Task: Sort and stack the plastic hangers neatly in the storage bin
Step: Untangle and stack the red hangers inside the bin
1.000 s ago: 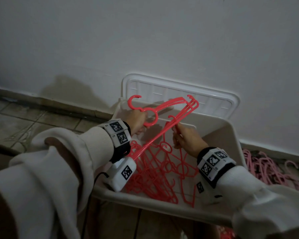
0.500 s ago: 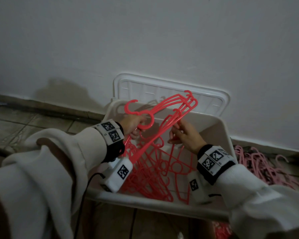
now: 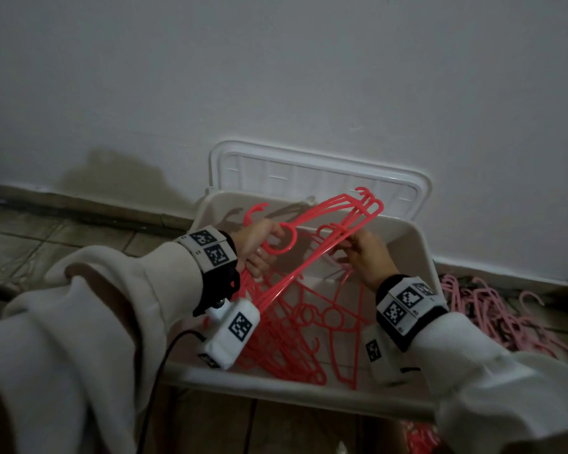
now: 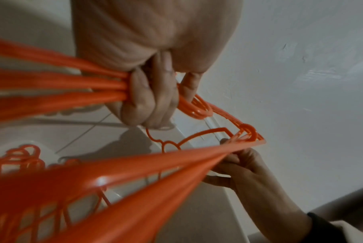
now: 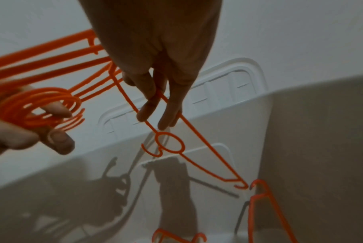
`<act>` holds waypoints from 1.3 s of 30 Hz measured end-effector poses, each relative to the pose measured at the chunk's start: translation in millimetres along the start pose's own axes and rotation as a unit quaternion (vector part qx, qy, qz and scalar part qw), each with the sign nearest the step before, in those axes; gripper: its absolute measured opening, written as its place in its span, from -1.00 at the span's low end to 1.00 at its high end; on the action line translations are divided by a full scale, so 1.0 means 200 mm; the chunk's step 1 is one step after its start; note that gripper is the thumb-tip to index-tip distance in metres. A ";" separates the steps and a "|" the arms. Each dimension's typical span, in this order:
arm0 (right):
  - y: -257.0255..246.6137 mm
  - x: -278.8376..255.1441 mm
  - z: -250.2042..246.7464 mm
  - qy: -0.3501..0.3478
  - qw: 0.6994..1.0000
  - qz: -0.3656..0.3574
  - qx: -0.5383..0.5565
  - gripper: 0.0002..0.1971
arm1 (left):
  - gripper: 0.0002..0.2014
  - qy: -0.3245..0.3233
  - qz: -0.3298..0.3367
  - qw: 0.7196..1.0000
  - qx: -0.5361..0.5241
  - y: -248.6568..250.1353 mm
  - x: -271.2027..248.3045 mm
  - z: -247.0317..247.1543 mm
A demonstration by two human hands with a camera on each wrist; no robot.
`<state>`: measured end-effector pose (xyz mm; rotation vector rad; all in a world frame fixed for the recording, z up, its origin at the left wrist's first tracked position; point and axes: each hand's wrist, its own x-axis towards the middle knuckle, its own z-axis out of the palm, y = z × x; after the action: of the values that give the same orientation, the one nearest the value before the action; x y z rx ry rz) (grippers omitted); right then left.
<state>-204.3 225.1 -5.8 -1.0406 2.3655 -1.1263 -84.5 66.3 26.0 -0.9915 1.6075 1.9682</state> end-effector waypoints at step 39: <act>-0.05 -0.02 -0.19 -0.088 0.891 0.086 0.436 -0.74 | -0.72 0.152 0.119 0.977 0.094 0.00 -0.01 -0.22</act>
<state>-216.8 244.3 26.7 -0.5501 1.4702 -1.6798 -71.4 23.4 22.8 -1.1081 2.1250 1.8302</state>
